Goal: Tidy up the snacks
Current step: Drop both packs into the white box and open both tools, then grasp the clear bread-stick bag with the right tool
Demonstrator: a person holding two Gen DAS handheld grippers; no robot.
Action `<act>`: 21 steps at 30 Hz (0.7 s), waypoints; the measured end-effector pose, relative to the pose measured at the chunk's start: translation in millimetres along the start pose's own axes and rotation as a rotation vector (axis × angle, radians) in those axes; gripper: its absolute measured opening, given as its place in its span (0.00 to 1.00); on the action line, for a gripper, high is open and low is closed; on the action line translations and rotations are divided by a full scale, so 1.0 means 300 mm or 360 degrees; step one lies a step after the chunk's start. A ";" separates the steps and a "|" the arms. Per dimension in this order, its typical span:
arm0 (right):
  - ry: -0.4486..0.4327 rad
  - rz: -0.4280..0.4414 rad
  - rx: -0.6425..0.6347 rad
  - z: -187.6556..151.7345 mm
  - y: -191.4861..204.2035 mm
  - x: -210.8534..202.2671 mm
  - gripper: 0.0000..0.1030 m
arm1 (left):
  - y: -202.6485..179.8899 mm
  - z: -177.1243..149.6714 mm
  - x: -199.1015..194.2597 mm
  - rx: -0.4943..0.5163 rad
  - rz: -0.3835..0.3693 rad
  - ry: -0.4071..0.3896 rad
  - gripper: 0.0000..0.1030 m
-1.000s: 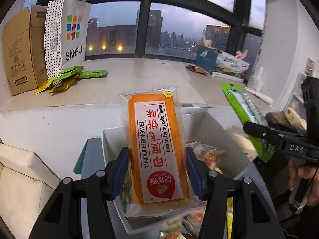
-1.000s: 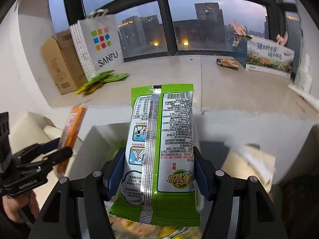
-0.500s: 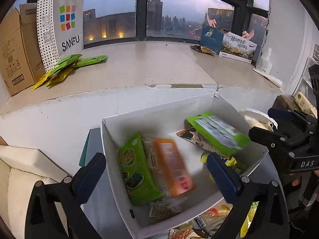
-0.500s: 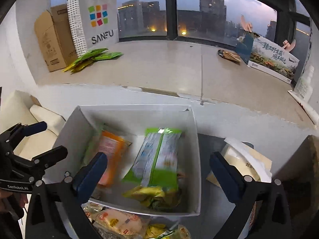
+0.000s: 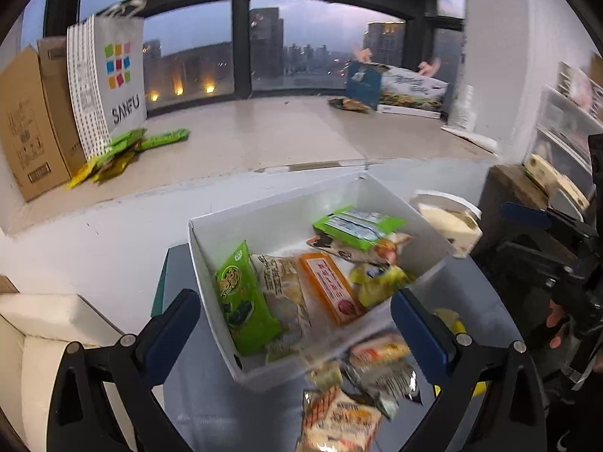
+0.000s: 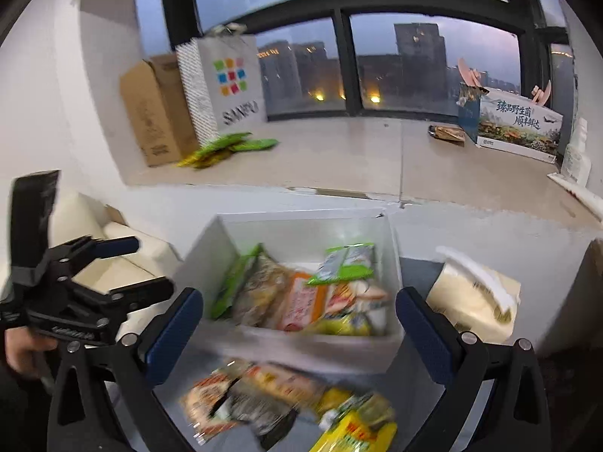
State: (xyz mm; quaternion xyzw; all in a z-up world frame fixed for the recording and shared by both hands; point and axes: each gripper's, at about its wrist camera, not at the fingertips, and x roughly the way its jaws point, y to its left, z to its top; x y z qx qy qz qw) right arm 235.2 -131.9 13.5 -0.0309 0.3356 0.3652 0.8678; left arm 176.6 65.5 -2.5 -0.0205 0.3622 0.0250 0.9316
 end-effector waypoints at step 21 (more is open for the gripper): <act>0.0027 0.0218 0.0273 -0.561 -0.021 -0.345 1.00 | -0.155 -0.402 -0.274 -0.0125 -0.0230 -0.0075 1.00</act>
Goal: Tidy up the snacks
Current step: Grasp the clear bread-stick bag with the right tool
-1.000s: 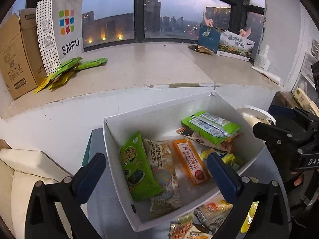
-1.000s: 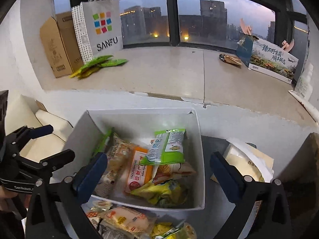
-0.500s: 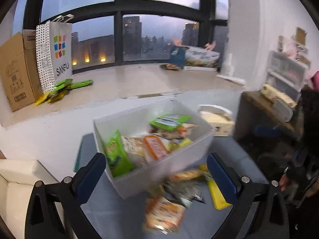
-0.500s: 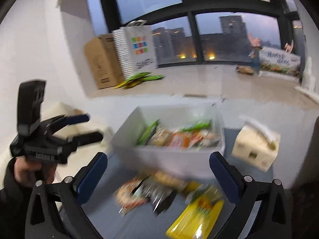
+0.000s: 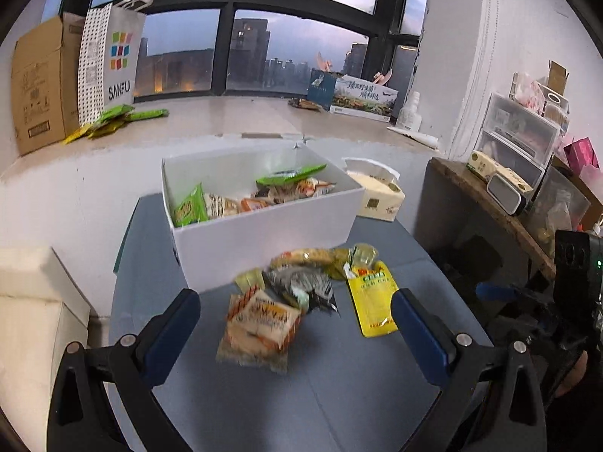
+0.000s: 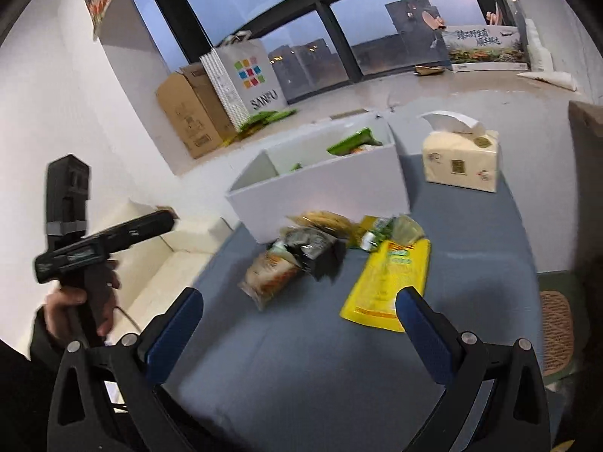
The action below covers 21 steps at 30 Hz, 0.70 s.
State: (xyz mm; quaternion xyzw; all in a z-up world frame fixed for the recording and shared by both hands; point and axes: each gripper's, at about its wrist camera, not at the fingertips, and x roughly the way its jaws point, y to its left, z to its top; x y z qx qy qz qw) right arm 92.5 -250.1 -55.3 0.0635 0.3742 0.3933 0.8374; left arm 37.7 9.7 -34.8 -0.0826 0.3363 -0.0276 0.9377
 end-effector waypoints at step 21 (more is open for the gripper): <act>0.0175 -0.0171 -0.0207 0.119 0.033 0.326 1.00 | 0.112 -0.126 -0.013 -0.0098 0.0116 0.0070 1.00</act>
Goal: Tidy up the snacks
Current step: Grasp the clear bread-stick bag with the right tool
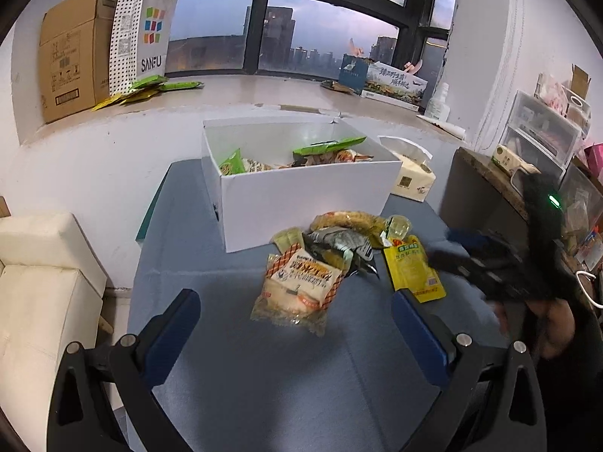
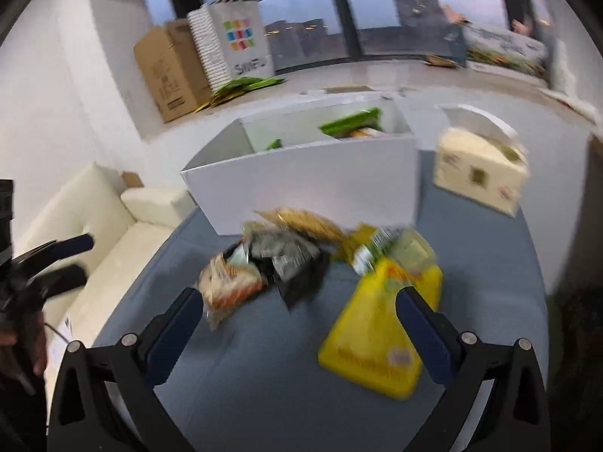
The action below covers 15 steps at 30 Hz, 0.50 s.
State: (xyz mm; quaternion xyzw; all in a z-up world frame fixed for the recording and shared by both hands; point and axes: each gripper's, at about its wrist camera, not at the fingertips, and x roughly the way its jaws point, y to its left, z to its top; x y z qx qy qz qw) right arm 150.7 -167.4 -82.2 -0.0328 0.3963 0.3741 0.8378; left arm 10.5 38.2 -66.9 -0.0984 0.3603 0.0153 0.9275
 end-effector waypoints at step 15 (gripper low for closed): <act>0.0335 0.0048 -0.0112 0.181 -0.069 0.403 0.89 | 0.067 -0.063 0.045 -0.0079 -0.0041 0.0092 1.00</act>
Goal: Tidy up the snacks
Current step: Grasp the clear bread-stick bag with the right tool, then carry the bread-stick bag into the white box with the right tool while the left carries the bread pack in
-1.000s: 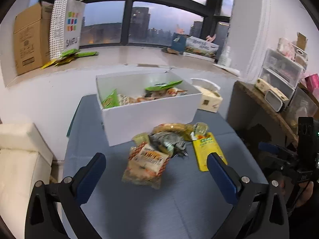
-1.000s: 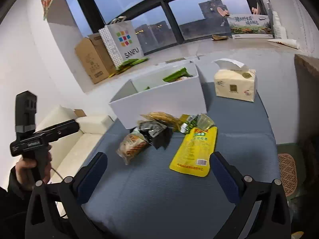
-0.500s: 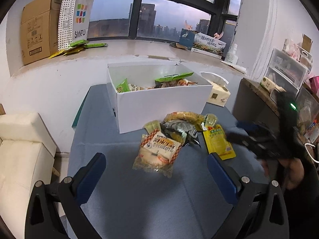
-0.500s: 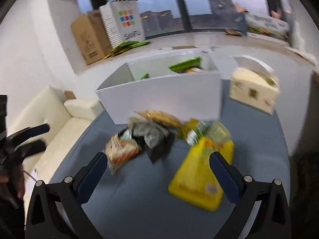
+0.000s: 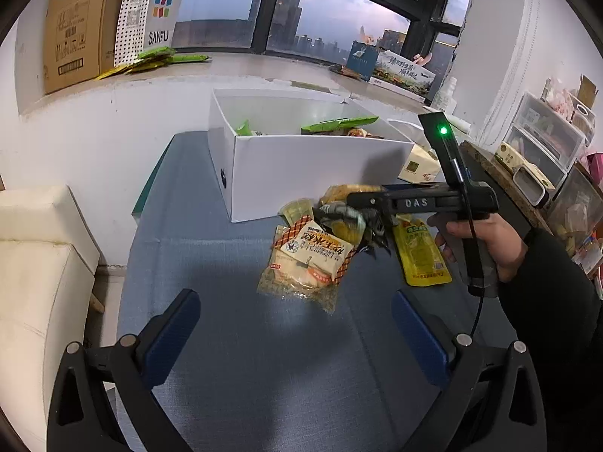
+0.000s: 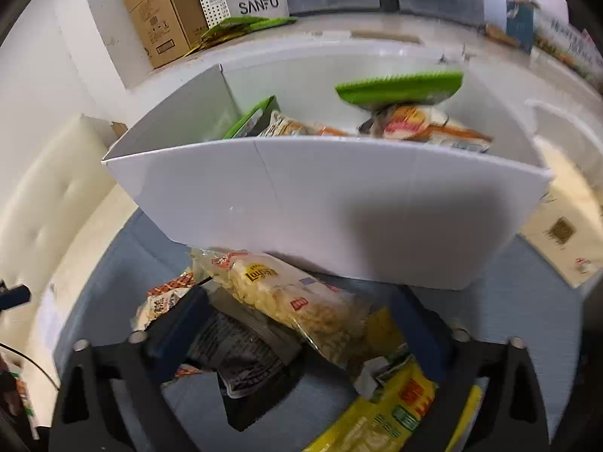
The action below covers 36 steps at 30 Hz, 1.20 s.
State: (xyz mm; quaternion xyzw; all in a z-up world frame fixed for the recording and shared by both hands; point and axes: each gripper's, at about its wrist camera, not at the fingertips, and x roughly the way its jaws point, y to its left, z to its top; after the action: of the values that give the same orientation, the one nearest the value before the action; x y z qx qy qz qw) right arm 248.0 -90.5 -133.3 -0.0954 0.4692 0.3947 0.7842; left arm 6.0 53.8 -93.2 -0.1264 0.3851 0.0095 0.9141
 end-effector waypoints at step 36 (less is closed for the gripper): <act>-0.0400 0.0105 0.0172 -0.411 0.057 -0.544 0.14 | -0.116 0.121 0.531 0.0264 0.0103 0.0317 0.93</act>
State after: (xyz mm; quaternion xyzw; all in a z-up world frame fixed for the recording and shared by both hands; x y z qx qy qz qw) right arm 114.0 -229.4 -63.9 0.0127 0.3907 0.4034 0.8273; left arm 147.3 15.9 -173.5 -0.0382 0.4772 -0.0055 0.8779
